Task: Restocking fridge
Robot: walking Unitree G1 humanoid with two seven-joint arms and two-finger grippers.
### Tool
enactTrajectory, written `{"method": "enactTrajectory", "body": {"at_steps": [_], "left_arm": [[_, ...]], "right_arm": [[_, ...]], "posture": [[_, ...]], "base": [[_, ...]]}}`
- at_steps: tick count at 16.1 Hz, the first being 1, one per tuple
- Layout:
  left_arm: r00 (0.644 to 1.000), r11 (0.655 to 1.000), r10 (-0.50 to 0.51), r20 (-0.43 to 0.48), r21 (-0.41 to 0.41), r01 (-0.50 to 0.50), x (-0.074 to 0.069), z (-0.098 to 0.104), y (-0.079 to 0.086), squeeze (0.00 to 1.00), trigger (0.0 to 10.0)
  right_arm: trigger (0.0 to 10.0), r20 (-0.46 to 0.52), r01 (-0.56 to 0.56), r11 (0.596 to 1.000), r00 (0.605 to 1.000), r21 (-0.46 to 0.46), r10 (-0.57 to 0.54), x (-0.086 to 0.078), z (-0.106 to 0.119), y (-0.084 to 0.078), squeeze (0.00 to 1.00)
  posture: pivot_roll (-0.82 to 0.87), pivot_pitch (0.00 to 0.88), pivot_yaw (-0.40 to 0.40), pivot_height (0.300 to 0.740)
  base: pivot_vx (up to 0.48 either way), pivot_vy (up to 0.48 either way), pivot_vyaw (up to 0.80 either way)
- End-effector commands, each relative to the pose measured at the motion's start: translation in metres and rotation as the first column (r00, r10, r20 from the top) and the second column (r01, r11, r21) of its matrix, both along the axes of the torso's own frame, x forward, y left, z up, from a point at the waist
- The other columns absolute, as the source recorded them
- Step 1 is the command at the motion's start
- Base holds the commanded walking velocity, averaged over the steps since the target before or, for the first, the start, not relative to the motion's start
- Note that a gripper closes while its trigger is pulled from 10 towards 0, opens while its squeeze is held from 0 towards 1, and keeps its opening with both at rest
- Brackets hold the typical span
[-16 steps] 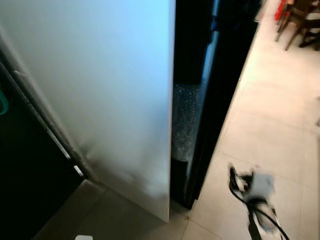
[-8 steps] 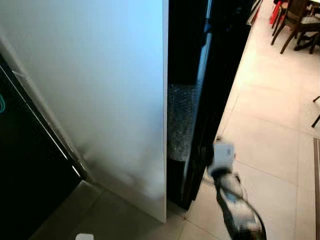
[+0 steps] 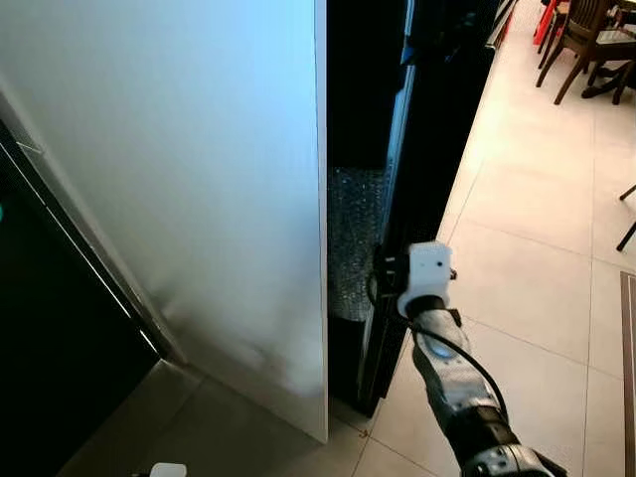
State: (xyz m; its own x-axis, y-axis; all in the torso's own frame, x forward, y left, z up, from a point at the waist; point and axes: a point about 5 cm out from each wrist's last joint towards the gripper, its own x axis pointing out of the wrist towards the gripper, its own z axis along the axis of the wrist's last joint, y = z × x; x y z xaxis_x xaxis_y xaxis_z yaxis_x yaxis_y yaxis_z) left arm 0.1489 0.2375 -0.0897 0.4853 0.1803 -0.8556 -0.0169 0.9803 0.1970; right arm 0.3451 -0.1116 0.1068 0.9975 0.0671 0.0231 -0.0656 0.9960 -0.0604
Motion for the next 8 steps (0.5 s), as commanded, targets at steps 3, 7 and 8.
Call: {"method": "enactTrajectory", "body": {"at_steps": [3,7,8], "left_arm": [[1.000,1.000,0.006,-0.022,0.003,-0.006,-0.006,-0.003,-0.002,0.00,10.0],[1.000,1.000,0.011,-0.021,0.002,-0.011,-0.007,-0.003,-0.003,0.00,10.0],[1.000,1.000,0.009,-0.022,0.002,-0.009,-0.008,-0.004,-0.003,0.00,10.0]], "right_arm": [[10.0,0.032,0.057,0.998,0.998,-0.003,-0.057,0.011,0.013,0.001,0.00],[10.0,0.066,0.089,0.996,0.994,-0.007,-0.088,0.018,0.022,-0.003,0.00],[10.0,0.071,0.093,0.996,0.993,-0.013,-0.092,0.020,0.025,-0.004,0.00]], "posture": [[0.00,0.000,0.034,0.740],[0.00,0.000,0.030,0.740],[0.00,0.000,0.029,0.740]], "base": [[0.000,0.000,0.00],[0.000,0.000,0.00],[0.000,0.000,0.00]]}}
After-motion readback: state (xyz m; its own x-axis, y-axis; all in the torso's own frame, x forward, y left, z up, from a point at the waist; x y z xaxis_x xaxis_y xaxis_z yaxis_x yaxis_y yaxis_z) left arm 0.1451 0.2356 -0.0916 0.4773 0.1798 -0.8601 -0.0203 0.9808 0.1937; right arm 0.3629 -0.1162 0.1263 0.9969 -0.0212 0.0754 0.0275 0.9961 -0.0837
